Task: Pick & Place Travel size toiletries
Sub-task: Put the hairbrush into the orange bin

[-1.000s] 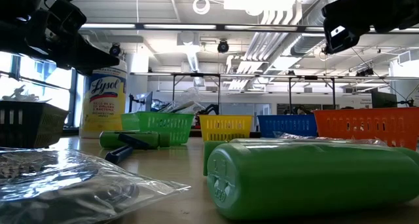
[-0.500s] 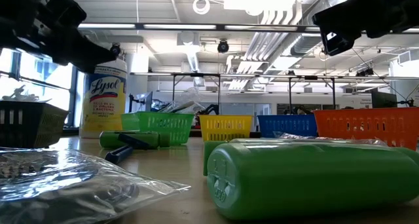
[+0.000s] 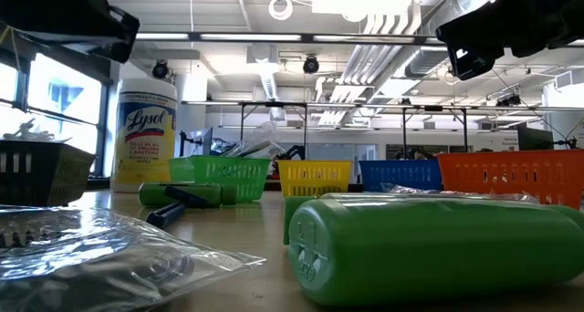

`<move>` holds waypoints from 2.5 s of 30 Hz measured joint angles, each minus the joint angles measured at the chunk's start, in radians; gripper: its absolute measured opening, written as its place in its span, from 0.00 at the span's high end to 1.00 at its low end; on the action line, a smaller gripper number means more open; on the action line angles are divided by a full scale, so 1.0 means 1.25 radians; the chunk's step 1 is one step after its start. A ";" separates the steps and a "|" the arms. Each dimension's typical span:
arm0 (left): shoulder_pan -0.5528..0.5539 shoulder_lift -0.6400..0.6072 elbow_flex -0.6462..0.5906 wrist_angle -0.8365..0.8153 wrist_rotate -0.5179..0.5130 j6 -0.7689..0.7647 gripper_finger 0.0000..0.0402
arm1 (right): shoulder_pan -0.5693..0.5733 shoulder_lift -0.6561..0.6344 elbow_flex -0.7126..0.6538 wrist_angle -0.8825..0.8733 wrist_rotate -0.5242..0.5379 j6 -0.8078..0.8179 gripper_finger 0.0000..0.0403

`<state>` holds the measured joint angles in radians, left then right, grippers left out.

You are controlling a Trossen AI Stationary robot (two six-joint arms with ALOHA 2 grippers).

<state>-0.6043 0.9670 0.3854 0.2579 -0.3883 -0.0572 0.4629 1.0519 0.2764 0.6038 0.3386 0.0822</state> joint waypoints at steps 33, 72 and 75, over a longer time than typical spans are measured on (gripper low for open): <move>-0.167 0.664 0.490 -0.366 -0.001 0.110 0.38 | 0.000 0.000 0.000 -0.012 -0.001 0.000 0.99; -0.195 0.755 0.559 -0.348 -0.122 0.213 0.42 | 0.000 0.000 0.000 0.006 0.002 0.003 0.99; -0.179 0.755 0.559 -0.347 -0.089 0.250 0.45 | 0.000 0.000 0.000 0.006 0.002 0.002 0.99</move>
<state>-0.8282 1.9102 1.0843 -0.1753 -0.4994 0.2552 0.4625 1.0519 0.2764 0.6109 0.3412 0.0853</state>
